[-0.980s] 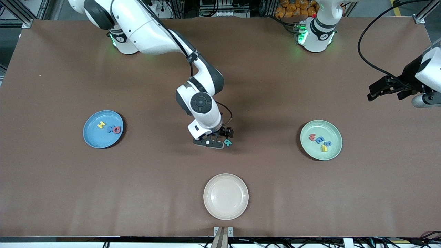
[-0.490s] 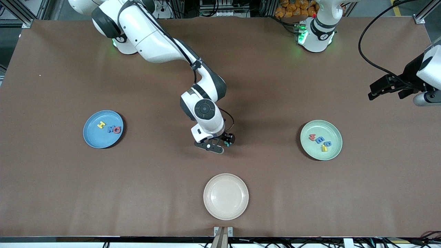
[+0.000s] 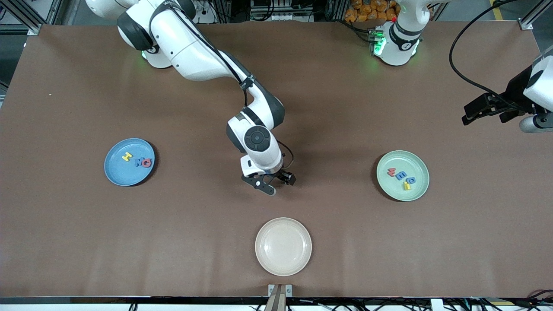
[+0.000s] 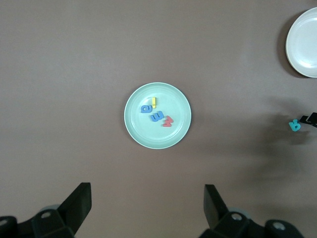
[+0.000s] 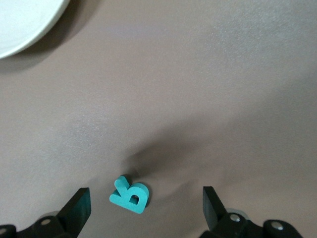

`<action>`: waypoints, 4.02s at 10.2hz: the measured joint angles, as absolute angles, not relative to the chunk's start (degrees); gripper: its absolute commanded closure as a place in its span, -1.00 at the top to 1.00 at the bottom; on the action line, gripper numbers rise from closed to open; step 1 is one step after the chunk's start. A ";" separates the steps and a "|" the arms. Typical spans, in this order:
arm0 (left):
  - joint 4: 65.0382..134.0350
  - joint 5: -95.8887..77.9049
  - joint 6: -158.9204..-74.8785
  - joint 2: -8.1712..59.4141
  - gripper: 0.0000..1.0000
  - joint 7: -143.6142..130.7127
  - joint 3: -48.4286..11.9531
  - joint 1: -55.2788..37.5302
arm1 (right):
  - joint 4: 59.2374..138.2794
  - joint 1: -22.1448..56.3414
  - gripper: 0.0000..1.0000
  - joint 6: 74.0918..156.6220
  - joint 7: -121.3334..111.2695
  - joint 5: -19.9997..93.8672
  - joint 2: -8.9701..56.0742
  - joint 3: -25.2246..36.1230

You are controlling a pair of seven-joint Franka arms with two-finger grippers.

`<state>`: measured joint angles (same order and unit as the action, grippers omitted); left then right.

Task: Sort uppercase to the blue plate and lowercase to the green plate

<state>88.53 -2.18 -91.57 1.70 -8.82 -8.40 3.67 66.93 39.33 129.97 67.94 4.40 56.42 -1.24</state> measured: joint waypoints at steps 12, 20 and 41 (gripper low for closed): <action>88.25 -2.18 -90.40 -0.15 1.00 -8.84 -7.87 5.50 | 60.32 40.47 0.85 126.66 80.69 4.06 61.16 -0.78; 88.33 -2.18 -90.31 -0.09 1.00 -8.84 -7.89 5.51 | 57.17 41.56 0.84 125.76 54.12 -0.46 61.41 -2.24; 88.42 -2.18 -90.31 0.06 1.00 -8.84 -8.05 5.49 | 89.48 39.81 0.90 165.81 18.44 -10.26 46.74 -4.89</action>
